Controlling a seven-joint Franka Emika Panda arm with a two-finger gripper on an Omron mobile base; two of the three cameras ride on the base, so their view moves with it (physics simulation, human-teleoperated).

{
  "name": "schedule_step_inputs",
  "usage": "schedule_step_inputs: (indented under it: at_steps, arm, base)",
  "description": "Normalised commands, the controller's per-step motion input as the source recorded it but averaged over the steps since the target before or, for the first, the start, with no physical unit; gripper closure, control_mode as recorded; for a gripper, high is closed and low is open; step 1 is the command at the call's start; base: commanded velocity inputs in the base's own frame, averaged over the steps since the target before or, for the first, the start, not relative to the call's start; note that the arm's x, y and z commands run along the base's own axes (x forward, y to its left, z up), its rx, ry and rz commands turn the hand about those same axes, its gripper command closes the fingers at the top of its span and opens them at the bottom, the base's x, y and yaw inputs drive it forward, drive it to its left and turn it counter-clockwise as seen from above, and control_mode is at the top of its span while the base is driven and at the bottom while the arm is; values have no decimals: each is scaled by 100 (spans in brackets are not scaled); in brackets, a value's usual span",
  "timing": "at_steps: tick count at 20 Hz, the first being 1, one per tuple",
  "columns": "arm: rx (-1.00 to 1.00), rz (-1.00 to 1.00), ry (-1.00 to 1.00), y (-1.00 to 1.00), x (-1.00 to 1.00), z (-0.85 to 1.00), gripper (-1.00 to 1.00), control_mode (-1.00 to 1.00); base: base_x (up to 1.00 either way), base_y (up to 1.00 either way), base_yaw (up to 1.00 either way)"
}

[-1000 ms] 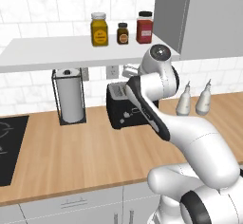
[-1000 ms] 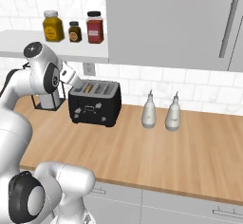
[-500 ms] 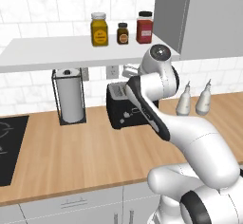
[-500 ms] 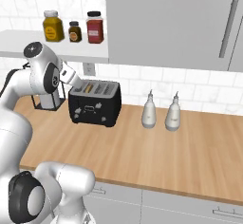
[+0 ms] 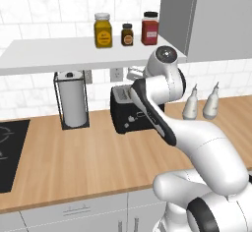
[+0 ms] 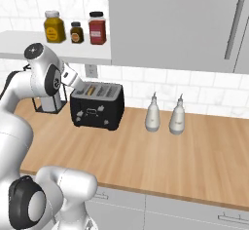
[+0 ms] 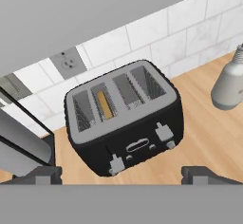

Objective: Start the toaster. Once the lever pops up, take the bread to the plate on the dining counter.

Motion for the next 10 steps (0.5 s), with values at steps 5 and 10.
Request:
schedule_step_inputs:
  at_steps: [5,10]
  arm:
    - [0,0,0,0,0,0,-100,-100]
    - [0,0,0,0,0,0,-100,-100]
  base:
    - [0,0,0]
    - [0,0,0]
